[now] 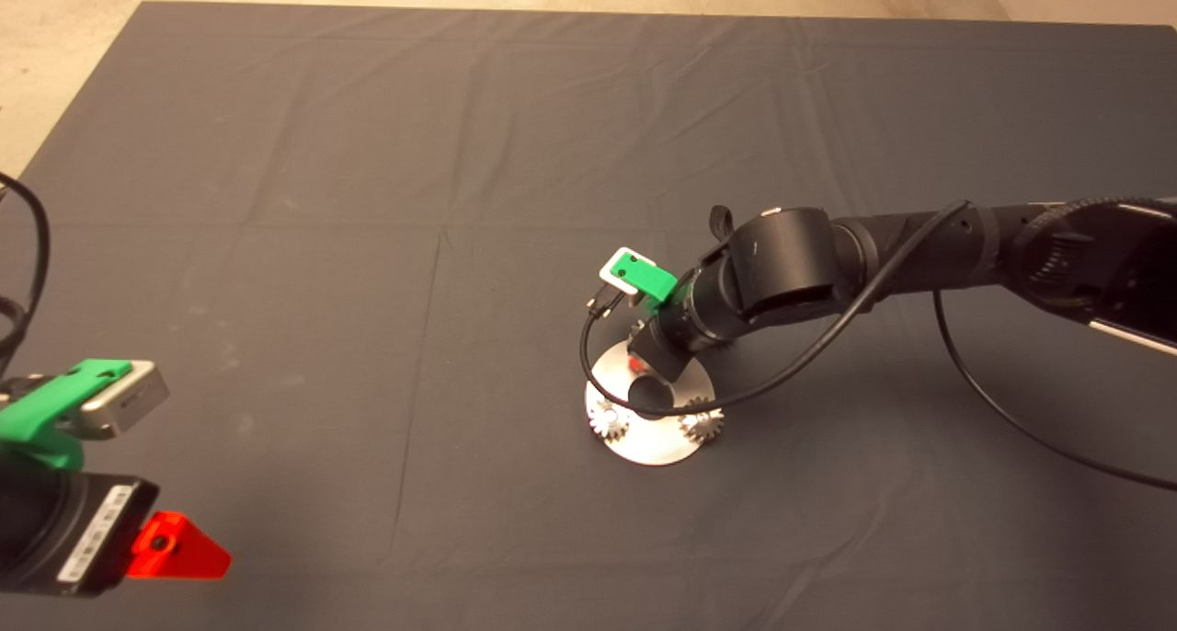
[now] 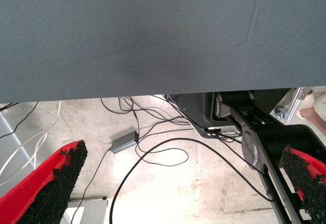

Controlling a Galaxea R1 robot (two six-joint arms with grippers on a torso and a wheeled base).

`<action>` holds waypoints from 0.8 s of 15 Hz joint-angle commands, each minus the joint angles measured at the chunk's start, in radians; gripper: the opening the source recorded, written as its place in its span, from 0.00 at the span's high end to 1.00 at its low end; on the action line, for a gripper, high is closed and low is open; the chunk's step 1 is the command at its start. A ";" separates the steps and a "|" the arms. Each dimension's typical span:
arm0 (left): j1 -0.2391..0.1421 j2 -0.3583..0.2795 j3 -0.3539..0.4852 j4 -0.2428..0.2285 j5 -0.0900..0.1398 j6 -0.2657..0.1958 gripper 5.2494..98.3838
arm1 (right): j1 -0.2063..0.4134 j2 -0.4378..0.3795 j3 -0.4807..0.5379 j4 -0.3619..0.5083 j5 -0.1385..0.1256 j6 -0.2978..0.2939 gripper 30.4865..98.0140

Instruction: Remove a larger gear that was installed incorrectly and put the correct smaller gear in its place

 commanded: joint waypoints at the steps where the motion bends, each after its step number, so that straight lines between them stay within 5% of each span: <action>1: -0.014 -0.007 0.014 -0.018 0.133 0.007 0.00 | 0.019 -0.003 0.008 -0.029 -0.004 0.005 0.68; 12: -0.014 -0.008 0.014 -0.018 0.133 0.007 0.00 | 0.055 -0.024 0.079 -0.029 -0.002 0.046 0.71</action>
